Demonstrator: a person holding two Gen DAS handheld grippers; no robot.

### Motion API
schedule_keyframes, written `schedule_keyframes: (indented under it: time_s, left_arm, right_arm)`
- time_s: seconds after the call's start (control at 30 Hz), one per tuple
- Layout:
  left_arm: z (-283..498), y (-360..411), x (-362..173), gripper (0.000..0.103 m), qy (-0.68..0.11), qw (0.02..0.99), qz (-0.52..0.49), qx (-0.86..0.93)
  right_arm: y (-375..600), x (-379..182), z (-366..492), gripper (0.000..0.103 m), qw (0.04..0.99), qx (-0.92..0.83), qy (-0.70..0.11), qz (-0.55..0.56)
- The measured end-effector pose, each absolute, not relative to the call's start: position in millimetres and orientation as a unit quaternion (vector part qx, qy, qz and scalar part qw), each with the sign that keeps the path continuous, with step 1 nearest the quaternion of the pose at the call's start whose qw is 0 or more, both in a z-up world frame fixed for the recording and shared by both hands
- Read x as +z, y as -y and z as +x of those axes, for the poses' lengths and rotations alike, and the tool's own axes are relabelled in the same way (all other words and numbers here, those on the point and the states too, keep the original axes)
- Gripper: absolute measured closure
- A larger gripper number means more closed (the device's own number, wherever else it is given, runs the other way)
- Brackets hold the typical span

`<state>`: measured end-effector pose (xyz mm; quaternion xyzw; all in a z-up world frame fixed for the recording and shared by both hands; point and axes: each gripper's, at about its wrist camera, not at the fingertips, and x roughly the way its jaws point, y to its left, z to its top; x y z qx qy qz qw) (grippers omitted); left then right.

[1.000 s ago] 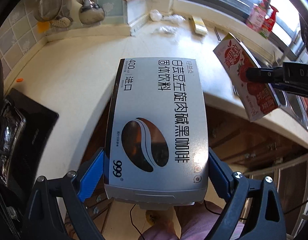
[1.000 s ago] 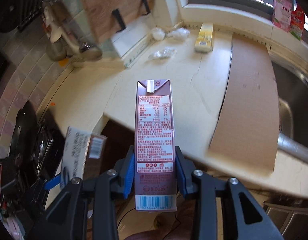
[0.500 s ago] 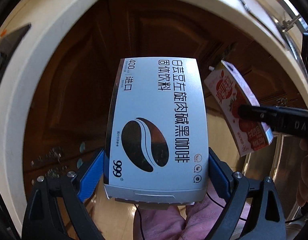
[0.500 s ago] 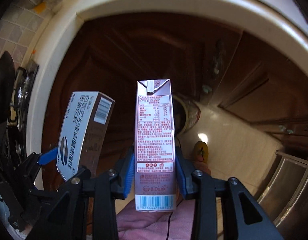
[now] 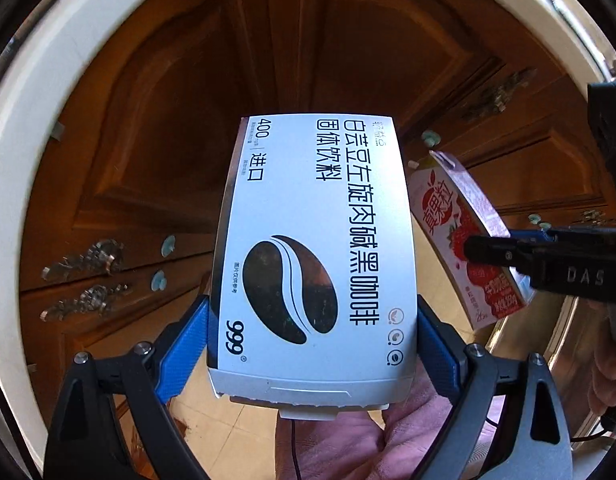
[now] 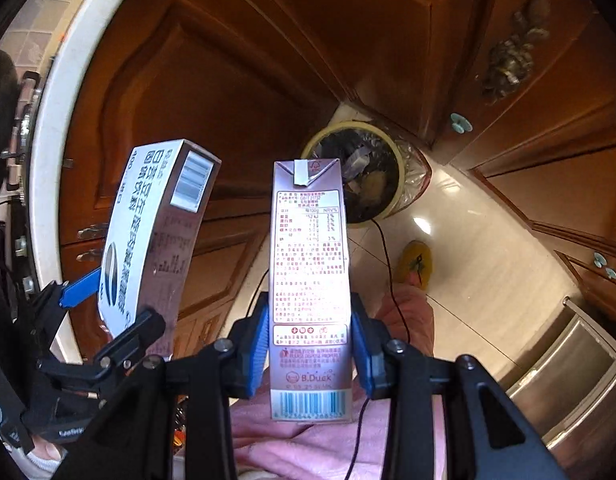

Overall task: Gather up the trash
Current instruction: 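Carry the coffee box and milk carton down toward the trash bin, then open the left tool over the bin while the right tool releases the carton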

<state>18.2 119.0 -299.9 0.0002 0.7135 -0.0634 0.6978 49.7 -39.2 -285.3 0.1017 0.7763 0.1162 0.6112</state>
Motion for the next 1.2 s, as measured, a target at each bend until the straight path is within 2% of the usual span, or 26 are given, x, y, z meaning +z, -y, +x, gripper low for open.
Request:
schedule_keyframes:
  time_s: [0.37,0.5,0.67,1.2]
  left_arm:
    - [20,-131,-419,0.010,-0.764,0.643,-0.010,-0.046]
    - [24,-138,-436,0.010,-0.770,0.637,-0.010,-0.032]
    - [17,-133,-411,0.010,-0.761,0.646,0.008,-0.056]
    - [11,-119,-242,0.010,-0.682,0.718,0.053,-0.128]
  right_arm:
    - [47,-401,36,0.067,0.548,0.079,-0.823,0.128]
    - [50,-429,24,0.067,0.526,0.064,-0.837,0.138]
    - [41,-407,18,0.067,0.532,0.076,-0.830,0.147]
    - [32,-234,31,0.067,0.639,0.111,-0.742,0.168]
